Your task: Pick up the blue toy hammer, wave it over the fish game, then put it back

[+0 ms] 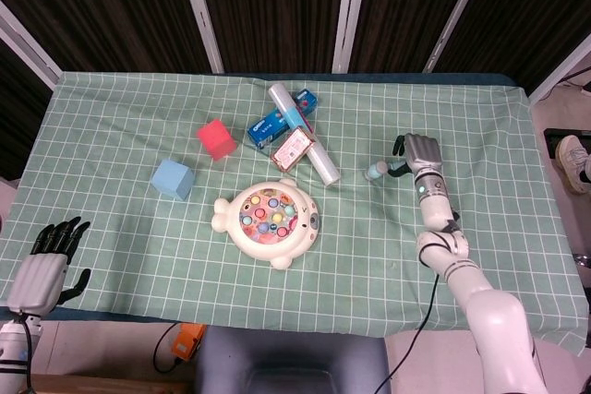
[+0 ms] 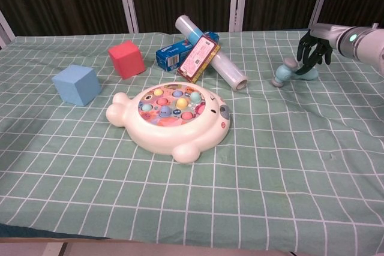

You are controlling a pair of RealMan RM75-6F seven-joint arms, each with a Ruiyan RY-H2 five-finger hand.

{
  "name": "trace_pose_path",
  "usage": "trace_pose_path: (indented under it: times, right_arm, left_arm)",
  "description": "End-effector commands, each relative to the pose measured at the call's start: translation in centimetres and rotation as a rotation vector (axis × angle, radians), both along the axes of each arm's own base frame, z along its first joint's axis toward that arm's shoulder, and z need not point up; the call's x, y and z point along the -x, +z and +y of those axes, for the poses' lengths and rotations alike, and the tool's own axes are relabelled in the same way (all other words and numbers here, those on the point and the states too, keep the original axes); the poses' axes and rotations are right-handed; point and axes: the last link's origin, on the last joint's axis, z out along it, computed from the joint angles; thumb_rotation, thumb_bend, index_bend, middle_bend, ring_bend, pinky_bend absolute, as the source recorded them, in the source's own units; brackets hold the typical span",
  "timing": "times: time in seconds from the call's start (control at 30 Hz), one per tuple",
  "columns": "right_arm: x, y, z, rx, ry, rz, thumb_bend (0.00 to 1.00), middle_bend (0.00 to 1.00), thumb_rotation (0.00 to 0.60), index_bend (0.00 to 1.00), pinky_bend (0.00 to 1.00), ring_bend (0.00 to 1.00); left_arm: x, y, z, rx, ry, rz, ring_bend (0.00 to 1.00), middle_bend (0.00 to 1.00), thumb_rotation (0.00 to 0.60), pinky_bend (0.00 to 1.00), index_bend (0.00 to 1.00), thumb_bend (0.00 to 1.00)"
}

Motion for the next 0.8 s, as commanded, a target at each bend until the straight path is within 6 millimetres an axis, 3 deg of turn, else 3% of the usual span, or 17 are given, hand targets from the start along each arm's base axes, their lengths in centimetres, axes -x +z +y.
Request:
trace_pose_path:
  times: [0.03, 0.37, 0.57, 0.67, 0.77, 0.8]
  right_arm:
    - [0.0, 0.1, -0.1, 0.004, -0.001, 0.000, 0.31, 0.57, 0.600, 0.61, 0.71, 0.68]
    - [0.4, 0.8, -0.1, 0.019, 0.006, 0.011, 0.30, 0.56, 0.600, 0.60, 0.71, 0.67]
    - [1.0, 2.9, 0.8, 0.086, 0.092, 0.027, 0.30, 0.54, 0.600, 0.57, 0.68, 0.64]
    - [1.1, 4.4, 2.1, 0.127, 0.171, 0.022, 0.30, 0.53, 0.600, 0.55, 0.65, 0.61]
    - [1.0, 6.1, 5.2, 0.139, 0.271, -0.009, 0.31, 0.46, 0.600, 0.47, 0.57, 0.51]
    - [1.0, 6.8, 7.3, 0.125, 0.309, -0.016, 0.30, 0.40, 0.600, 0.41, 0.52, 0.42]
  left_arm:
    - [0.0, 0.0, 0.1, 0.001, 0.001, 0.002, 0.00, 0.03, 0.600, 0.06, 0.00, 0.42]
    - [0.0, -0.2, 0.2, 0.005, 0.001, 0.002, 0.00, 0.03, 0.600, 0.06, 0.00, 0.42]
    - [-0.3, -0.2, -0.1, 0.012, -0.016, -0.004, 0.00, 0.03, 0.600, 0.06, 0.00, 0.42]
    - [-0.6, -0.2, -0.4, 0.011, -0.034, -0.009, 0.00, 0.03, 0.600, 0.06, 0.00, 0.42]
    - [-0.9, -0.1, -0.8, 0.009, -0.052, -0.014, 0.00, 0.03, 0.600, 0.06, 0.00, 0.42]
    - [-1.0, -0.1, -0.9, 0.007, -0.059, -0.016, 0.00, 0.03, 0.600, 0.06, 0.00, 0.42]
